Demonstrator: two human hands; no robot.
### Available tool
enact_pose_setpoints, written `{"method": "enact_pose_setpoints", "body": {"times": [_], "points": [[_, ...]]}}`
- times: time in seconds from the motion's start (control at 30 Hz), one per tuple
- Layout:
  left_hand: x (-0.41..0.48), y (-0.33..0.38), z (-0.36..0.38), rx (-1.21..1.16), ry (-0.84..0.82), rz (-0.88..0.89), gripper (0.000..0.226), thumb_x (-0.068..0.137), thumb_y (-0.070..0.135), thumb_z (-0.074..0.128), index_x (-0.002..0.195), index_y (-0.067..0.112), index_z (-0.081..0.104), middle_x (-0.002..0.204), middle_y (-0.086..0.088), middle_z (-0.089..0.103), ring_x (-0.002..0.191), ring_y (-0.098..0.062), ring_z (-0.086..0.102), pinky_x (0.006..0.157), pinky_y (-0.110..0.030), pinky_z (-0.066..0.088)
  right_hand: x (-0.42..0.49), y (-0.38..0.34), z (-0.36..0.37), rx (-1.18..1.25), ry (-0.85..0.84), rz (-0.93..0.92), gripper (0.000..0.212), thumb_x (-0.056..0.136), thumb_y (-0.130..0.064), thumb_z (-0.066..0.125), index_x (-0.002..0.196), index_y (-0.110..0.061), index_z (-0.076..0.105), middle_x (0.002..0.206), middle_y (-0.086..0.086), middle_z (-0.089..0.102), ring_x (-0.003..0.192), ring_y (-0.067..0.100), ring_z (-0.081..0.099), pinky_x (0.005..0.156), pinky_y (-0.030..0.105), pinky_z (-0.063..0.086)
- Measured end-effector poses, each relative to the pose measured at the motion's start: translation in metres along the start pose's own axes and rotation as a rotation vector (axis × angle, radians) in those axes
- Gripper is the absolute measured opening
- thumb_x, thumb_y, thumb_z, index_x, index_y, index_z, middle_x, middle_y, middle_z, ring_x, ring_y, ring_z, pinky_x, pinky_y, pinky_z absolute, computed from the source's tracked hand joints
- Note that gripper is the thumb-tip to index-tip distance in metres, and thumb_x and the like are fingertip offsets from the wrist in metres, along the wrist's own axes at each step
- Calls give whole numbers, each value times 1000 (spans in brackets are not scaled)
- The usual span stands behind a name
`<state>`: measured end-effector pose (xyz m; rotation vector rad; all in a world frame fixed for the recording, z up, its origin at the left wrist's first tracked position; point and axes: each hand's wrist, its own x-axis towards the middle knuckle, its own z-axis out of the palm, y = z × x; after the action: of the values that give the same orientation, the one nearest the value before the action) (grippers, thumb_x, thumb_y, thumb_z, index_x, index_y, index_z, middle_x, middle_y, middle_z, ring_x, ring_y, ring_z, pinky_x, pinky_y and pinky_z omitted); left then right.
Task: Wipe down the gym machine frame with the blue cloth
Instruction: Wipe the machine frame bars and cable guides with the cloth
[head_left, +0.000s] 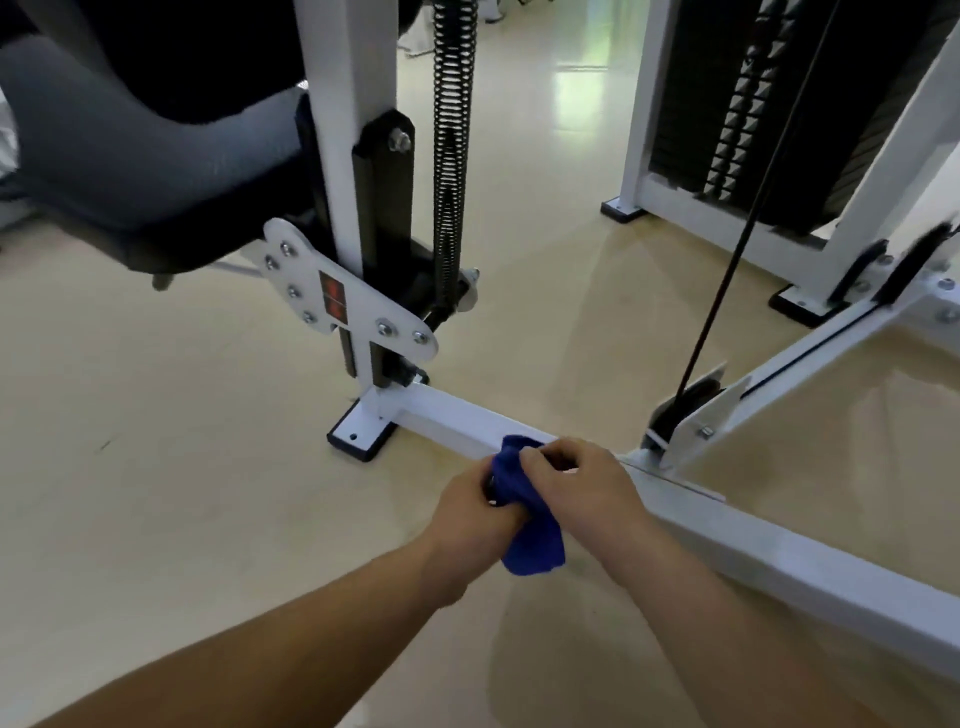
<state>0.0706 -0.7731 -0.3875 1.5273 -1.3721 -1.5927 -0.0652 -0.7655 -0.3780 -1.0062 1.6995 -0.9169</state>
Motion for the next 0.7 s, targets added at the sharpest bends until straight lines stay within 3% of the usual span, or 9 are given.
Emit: {"method": "enact_pose_setpoints", "body": {"times": [0.17,0.3,0.37,0.47,0.57,0.63,0.7], "points": [[-9,-16,-56,-59,290,-103,32,87,9,71,113,23,59,99,-1,73,87,-15,74,73,-32,63,6,-2,34,-8,-9,15,15,96,-30,58,85,-24,67,78,-10,67,76,17,62,69,31,50],[8,-28,-94,-66,348,-139,17,90,13,68,105,20,64,93,-3,74,85,-17,74,75,-32,62,15,16,46,-137,-9,-30,11,96,-33,58,99,-29,68,94,-10,71,87,13,66,74,28,51],[32,-34,-111,-89,385,-156,16,92,14,67,108,17,65,98,-5,73,89,-19,73,77,-33,61,26,15,43,-222,13,-60,17,97,-36,57,108,-29,67,106,-11,70,91,10,64,75,26,45],[78,-35,-125,-72,474,-104,18,96,20,61,113,15,61,100,-4,69,92,-20,68,75,-31,55,42,6,39,-316,49,-116,26,99,-39,56,123,-30,64,120,-15,65,106,7,56,89,26,41],[121,-34,-121,-67,548,11,30,100,16,51,130,17,55,107,-2,67,90,-17,62,71,-28,50,56,3,46,-334,127,-129,25,98,-34,59,120,-27,68,118,-15,68,110,9,59,91,28,42],[141,-33,-113,-118,572,-52,41,101,14,45,141,13,49,113,-9,64,90,-22,57,76,-35,53,62,2,54,-277,180,-104,23,96,-30,61,115,-24,72,113,-13,71,112,11,62,91,28,44],[151,-44,-93,-199,582,-162,32,103,20,41,133,14,53,98,-6,60,81,-22,56,77,-35,50,64,4,59,-322,188,-92,25,97,-30,60,118,-25,71,115,-13,70,112,11,62,90,28,43]]}}
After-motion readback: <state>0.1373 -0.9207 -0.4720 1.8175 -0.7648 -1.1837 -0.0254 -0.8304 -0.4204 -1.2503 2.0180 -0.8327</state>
